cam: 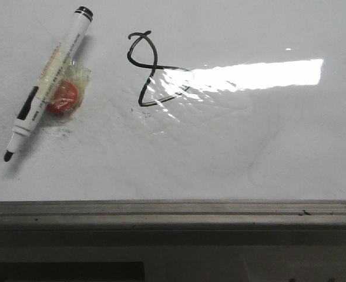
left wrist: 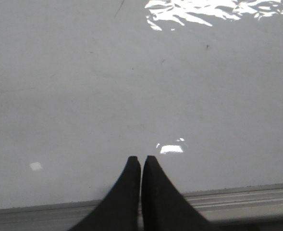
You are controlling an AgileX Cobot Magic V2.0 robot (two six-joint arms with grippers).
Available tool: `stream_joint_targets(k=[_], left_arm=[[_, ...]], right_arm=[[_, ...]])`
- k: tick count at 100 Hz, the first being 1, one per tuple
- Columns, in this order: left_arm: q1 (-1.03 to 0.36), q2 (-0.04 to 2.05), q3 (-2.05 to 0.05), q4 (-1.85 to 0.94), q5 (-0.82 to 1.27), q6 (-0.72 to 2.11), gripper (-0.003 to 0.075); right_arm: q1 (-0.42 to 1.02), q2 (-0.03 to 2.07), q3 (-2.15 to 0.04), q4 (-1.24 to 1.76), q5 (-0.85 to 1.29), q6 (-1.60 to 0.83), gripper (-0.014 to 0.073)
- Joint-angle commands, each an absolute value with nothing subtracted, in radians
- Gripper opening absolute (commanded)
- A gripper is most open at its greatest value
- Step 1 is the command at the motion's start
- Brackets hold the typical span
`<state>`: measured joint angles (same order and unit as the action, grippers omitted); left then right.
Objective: Write number 8 on whiteboard
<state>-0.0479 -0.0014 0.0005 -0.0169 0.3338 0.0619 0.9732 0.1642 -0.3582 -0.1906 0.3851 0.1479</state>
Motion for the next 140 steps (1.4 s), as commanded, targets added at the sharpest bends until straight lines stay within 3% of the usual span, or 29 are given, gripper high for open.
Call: stream_joint_targets(k=[1,35,65,86,101,117,140], left_arm=[[-0.046,-0.033,0.033,-0.024,0.289,0.061,-0.002],[-0.046,-0.033,0.033,-0.024,0.289,0.061,-0.002],[-0.046,-0.033,0.033,-0.024,0.289,0.061,-0.002],[-0.046,-0.033,0.033,-0.024,0.289,0.061,-0.002],[-0.046,-0.033,0.033,-0.024,0.287,0.061,-0.002],[-0.046,-0.033,0.033,-0.024,0.287,0.061,-0.002],[-0.046,-0.032,0.033,-0.024,0.285,0.061,-0.002]], right_arm=[[0.974,0.175,-0.382,-0.206,0.313,0.147,-0.0064],[0.927,0.175,-0.365,-0.248,0.231,0.147,-0.0064],[0.481,0.175,-0.247,-0.253,-0.215,0.147,-0.0064],[0.213,0.173,-0.138,-0.222,-0.389,0.148,-0.0064],[0.079,0.173,-0.059,-0.19,-0.393,0.148,-0.0064],[0.026,0.165,0.026,-0.125,-0.389,0.148,-0.0064],[-0.049,0.05,0.023,-0.015,-0.015,0.0,-0.0064]])
